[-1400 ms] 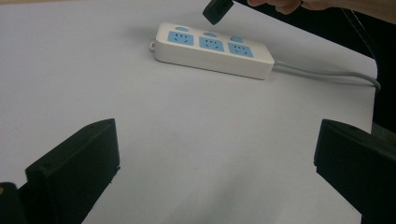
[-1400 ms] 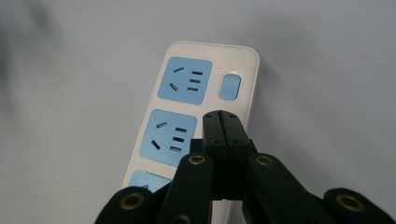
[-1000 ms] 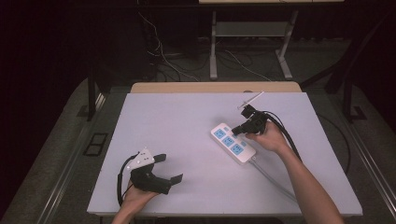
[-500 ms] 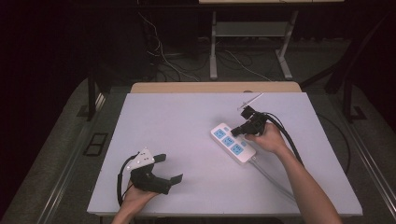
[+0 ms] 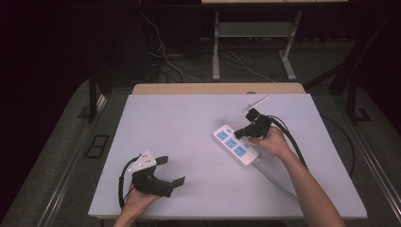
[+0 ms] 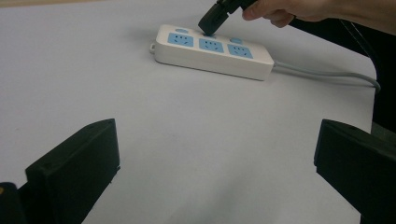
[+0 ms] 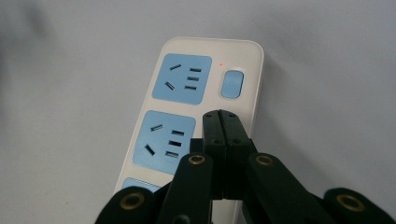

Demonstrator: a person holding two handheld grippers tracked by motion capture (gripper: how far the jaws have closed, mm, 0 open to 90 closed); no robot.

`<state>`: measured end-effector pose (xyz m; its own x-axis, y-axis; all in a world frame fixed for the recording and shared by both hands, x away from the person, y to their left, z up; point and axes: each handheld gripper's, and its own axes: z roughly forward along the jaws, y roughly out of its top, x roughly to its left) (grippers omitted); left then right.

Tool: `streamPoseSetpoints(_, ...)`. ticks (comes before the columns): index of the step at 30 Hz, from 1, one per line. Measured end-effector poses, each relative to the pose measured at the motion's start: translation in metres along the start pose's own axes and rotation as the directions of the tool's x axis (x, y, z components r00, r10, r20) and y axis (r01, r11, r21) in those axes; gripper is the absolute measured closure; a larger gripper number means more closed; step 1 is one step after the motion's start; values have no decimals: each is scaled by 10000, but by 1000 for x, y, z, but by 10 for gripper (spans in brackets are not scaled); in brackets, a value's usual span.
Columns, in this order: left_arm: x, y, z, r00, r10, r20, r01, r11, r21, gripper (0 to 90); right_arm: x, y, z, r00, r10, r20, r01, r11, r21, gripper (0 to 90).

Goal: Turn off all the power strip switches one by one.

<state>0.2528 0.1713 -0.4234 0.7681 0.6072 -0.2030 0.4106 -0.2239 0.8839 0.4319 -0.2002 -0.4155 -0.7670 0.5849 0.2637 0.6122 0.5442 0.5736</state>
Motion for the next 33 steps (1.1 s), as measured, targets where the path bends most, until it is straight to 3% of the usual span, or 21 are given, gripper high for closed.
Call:
streamPoseSetpoints(4,0,0,0,10000,-10,-25,10,10000,0,0,-2,-1,0,9997,184,-128,-185,9998,-100,900)
streamPoseSetpoints(9,0,0,0,10000,15,-14,-15,10000,36,0,0,-2,4,9999,103,28,-102,9994,-334,900)
streamPoseSetpoints(25,3,-1,-1,10000,-39,-44,39,10000,13,0,5,-2,4,9998,-71,182,78,9994,-340,900)
streamPoseSetpoints(33,4,-1,-1,10000,-61,-43,61,10000,8,0,-1,-3,-1,9987,362,-359,-376,9985,-407,900)
